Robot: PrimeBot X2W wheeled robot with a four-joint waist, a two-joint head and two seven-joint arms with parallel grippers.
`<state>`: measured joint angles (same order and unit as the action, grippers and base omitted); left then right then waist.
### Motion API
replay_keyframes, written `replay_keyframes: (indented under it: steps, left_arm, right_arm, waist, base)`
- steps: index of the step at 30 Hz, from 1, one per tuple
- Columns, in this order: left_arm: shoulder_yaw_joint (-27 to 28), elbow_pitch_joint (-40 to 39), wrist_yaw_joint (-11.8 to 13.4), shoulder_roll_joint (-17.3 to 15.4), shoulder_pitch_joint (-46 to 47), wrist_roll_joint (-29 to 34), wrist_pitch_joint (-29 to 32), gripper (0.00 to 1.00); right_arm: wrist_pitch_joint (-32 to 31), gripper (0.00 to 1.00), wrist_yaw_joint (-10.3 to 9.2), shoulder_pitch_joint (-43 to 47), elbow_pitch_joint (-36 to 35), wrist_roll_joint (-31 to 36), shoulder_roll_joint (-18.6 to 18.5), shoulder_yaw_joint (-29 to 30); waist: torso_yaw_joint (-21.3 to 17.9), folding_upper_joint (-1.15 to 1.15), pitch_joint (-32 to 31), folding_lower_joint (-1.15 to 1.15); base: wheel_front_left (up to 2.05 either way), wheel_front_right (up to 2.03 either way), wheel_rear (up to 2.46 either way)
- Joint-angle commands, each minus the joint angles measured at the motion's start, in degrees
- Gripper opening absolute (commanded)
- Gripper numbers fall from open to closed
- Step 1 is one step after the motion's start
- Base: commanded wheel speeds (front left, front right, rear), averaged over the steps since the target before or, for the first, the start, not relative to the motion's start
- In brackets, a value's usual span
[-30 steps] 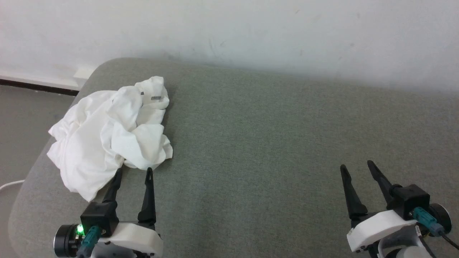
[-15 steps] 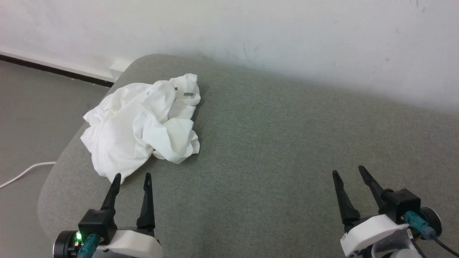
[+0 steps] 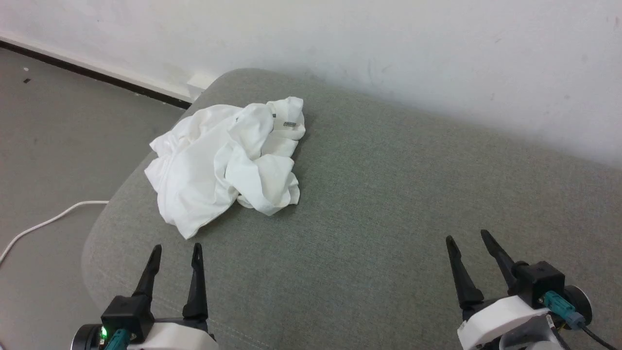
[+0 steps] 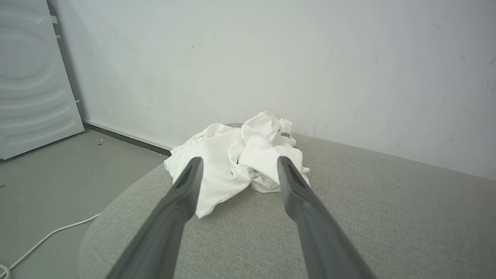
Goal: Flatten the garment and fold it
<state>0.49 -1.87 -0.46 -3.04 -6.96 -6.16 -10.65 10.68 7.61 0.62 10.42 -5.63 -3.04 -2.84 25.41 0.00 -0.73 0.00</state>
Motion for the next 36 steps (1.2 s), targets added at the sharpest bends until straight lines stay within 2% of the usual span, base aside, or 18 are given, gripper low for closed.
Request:
replay_keyframes:
  steps: [1, 27, 36]
  left_arm:
    - [0.2, -0.25, 0.05, 0.12, -0.59, -0.37, -0.57, 1.0]
    - [0.09, -0.3, 0.33, 0.15, -2.16, -2.98, -3.69, 1.0]
    - [-0.23, -0.56, 0.38, 0.16, -2.38, -3.6, -4.35, 1.0]
  right_arm:
    - [0.55, 1.0, -0.09, -0.33, 0.58, -0.13, 0.11, -0.08]
    - [3.66, 1.0, -0.11, -1.11, 3.96, -0.36, 0.15, -0.65]
    - [4.31, 1.0, -0.12, -1.16, 4.43, -0.35, 0.16, -0.61]
  waist:
    - [0.48, 0.0, 0.07, 0.0]
    - [7.27, 0.0, 0.03, 0.0]
    - [8.49, 0.0, 0.18, 0.0]
  base:
    - [0.0, 0.0, 0.0]
    - [0.0, 0.0, 0.0]
    - [0.0, 0.0, 0.0]
